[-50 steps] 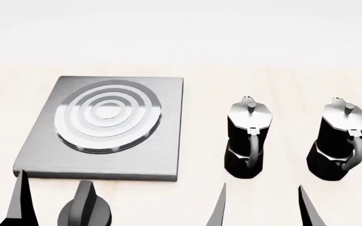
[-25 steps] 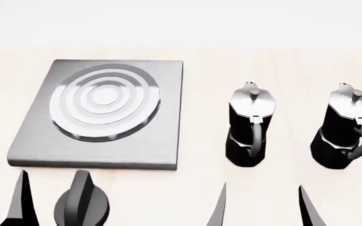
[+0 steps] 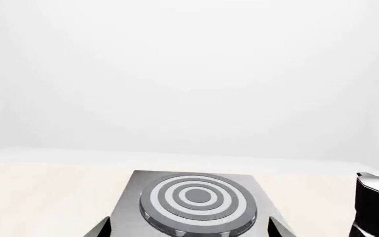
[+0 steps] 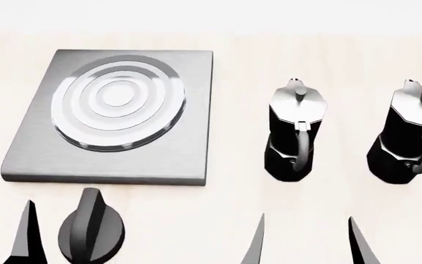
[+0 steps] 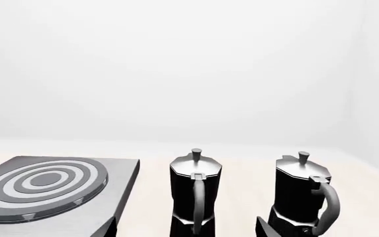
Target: Turn off the stove.
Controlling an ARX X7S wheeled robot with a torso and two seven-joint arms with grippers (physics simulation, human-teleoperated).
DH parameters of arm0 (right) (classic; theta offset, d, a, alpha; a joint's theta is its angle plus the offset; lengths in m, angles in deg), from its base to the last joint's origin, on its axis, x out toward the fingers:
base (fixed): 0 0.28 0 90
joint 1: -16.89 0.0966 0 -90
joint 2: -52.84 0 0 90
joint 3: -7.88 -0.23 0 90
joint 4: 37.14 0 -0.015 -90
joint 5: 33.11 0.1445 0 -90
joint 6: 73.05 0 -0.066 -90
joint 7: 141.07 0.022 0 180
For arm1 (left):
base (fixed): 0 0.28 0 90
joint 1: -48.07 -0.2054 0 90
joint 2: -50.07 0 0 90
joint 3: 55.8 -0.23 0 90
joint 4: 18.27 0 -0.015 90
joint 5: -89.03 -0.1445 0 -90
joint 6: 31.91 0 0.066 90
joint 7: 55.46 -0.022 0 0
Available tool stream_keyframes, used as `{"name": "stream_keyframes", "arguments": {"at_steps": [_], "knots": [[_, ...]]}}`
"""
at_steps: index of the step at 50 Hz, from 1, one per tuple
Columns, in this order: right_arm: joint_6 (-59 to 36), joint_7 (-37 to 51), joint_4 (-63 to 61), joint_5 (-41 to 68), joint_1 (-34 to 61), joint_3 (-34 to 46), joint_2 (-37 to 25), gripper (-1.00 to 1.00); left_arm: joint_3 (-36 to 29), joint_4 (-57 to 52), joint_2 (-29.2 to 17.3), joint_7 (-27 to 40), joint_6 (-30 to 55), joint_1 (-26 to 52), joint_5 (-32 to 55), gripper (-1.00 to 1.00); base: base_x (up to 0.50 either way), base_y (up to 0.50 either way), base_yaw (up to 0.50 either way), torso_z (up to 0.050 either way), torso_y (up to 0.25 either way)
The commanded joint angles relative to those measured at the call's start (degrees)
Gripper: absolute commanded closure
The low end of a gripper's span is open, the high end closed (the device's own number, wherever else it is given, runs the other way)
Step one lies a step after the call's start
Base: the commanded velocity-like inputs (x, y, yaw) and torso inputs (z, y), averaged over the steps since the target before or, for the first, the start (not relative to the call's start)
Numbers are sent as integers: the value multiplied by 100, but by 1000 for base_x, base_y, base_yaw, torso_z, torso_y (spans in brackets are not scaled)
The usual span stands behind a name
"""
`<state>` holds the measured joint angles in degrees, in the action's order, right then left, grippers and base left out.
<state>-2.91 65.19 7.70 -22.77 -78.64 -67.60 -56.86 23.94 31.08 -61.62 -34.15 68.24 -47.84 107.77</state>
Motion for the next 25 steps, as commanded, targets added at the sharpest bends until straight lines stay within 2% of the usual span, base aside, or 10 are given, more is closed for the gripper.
{"name": "stream_keyframes", "arguments": {"at_steps": [1, 25], "knots": [[-1, 34, -7, 12, 3, 10, -24, -100, -30, 15, -17, 6, -29, -13, -4, -100, 0, 0, 0, 0, -76], [6, 75, -10, 52, 21, 37, -71, -100, -65, -1, -52, 45, -29, -7, 17, -100, 0, 0, 0, 0, -77]]}}
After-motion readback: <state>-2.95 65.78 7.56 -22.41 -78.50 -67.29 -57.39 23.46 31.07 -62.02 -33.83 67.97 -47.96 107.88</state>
